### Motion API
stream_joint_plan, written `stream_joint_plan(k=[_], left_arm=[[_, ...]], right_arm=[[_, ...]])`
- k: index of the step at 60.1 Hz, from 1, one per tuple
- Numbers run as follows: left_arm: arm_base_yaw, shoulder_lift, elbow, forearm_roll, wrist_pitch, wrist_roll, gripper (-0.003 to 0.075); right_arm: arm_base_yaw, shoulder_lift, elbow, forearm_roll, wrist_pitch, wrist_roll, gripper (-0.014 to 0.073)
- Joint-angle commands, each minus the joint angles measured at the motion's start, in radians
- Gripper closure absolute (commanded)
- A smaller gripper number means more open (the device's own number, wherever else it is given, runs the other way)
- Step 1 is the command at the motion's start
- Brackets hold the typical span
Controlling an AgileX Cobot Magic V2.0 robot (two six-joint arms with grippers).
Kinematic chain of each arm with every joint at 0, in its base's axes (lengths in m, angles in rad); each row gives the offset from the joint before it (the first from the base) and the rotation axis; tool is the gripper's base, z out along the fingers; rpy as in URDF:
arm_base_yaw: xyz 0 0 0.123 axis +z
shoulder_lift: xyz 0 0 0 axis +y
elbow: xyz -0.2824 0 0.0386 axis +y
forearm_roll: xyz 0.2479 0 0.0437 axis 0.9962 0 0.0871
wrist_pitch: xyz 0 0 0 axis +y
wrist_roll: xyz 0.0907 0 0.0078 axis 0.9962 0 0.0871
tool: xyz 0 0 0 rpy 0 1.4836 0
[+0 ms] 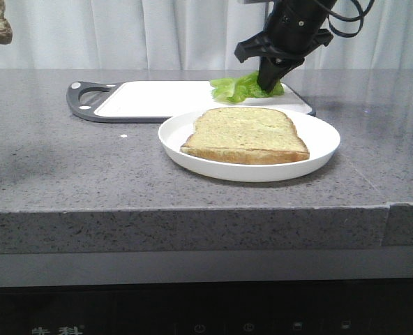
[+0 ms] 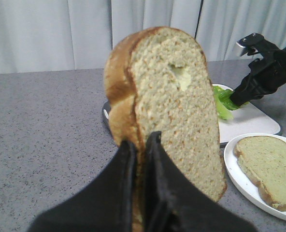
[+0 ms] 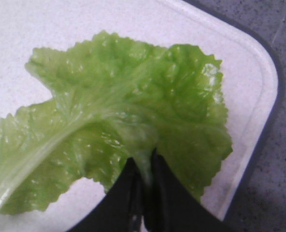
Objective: Left arm grabs bread, right arm adds lettuce
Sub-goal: 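Grasp the lettuce leaf on the cutting board with the right gripper, then carry the lettuce over the plate and release it onto the bread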
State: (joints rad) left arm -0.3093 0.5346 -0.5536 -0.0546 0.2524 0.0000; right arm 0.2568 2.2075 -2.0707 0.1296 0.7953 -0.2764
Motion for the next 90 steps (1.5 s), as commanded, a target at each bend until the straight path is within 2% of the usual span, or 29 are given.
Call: stream_joint_plan(k=[1, 12, 24, 33, 39, 47, 76, 81, 90], left_arm=[[0.001, 0.000, -0.034, -0.006, -0.089, -0.011, 0.0741], [0.001, 0.000, -0.034, -0.014, -0.089, -0.013, 0.0741], [0.001, 0.000, -0.034, -0.031, -0.089, -0.013, 0.0741], [0.001, 0.000, -0.034, -0.032, -0.089, -0.013, 0.0741], [0.001, 0.000, -0.034, -0.032, -0.089, -0.013, 0.0741], [0.001, 0.000, -0.034, -0.032, -0.089, -0.013, 0.0741], [0.001, 0.000, -0.034, -0.032, -0.089, -0.013, 0.0741], [0.001, 0.000, -0.034, -0.032, -0.089, -0.013, 0.0741], [0.001, 0.000, -0.034, -0.032, -0.089, -0.013, 0.0741]], right_arm=[[-0.004, -0.113, -0.036, -0.006, -0.015, -0.011, 0.0638], [0.000, -0.241, 0.042, -0.002, -0.001, -0.011, 0.0638], [0.031, -0.528, 0.399, 0.045, -0.162, -0.011, 0.0638], [0.094, -0.729, 0.684, 0.070, -0.278, -0.011, 0.0638], [0.145, -0.814, 0.837, 0.074, -0.346, -0.011, 0.0638], [0.178, -0.850, 0.960, 0.131, -0.401, -0.011, 0.0638], [0.203, -0.735, 1.005, 0.130, -0.457, -0.010, 0.0632], [0.203, -0.734, 1.005, 0.130, -0.440, -0.010, 0.0574], [0.202, -0.739, 1.005, 0.130, -0.435, -0.010, 0.0382]])
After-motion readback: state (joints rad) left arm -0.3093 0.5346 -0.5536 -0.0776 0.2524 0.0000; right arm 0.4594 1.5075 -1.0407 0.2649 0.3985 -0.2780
